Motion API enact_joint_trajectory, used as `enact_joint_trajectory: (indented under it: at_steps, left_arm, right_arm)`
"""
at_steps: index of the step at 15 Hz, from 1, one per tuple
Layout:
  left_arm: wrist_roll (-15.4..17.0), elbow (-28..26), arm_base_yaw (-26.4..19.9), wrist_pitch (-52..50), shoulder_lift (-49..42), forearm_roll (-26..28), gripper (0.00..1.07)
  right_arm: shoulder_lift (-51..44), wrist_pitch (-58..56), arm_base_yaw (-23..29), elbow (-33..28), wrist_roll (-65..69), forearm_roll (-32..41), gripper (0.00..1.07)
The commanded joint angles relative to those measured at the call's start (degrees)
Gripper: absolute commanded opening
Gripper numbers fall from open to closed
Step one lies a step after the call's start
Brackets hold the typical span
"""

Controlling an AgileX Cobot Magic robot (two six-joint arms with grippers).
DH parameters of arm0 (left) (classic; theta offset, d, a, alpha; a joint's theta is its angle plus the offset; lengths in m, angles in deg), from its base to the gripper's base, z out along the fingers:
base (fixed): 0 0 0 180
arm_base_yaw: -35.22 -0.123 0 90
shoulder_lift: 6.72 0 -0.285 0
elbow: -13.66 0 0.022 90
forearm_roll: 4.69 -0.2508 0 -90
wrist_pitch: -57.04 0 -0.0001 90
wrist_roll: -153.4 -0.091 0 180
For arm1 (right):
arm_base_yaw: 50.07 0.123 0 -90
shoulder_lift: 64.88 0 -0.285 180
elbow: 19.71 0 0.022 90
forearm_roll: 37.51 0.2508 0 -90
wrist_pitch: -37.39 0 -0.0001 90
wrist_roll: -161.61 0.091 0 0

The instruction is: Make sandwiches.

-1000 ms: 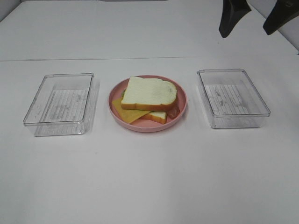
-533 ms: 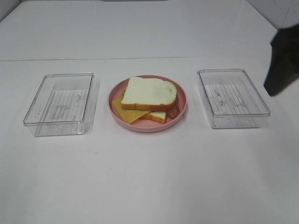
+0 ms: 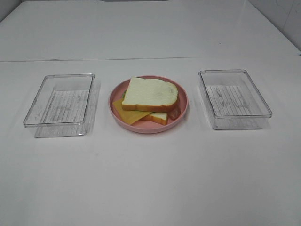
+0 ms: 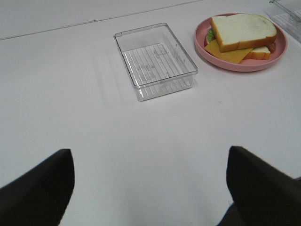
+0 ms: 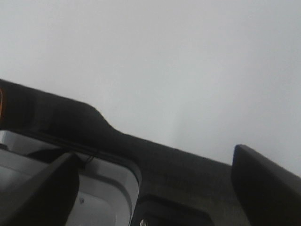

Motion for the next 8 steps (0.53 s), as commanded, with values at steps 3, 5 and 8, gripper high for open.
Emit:
enact_joint_trajectory:
  at_steps: [3,5,8]
  left_arm:
    - [-0.5,0.1,0.2,-0.5,-0.6,0.2,0.84]
    - [-1.3,0.1,0.2,-0.5,-0.6,0.9,0.84]
    - [-2.6,0.1,0.2,-0.6,-0.6,1.8,0.84]
  right_arm:
    - [-23.3,6.2,0.1,-6.8,-4.0,-0.3,0.83]
    - [-28.2,7.6,0.1,-7.5,-4.2,-0.2,0.83]
    - [-31.2,7.6,0.1,-7.5,-5.0,0.1,0.83]
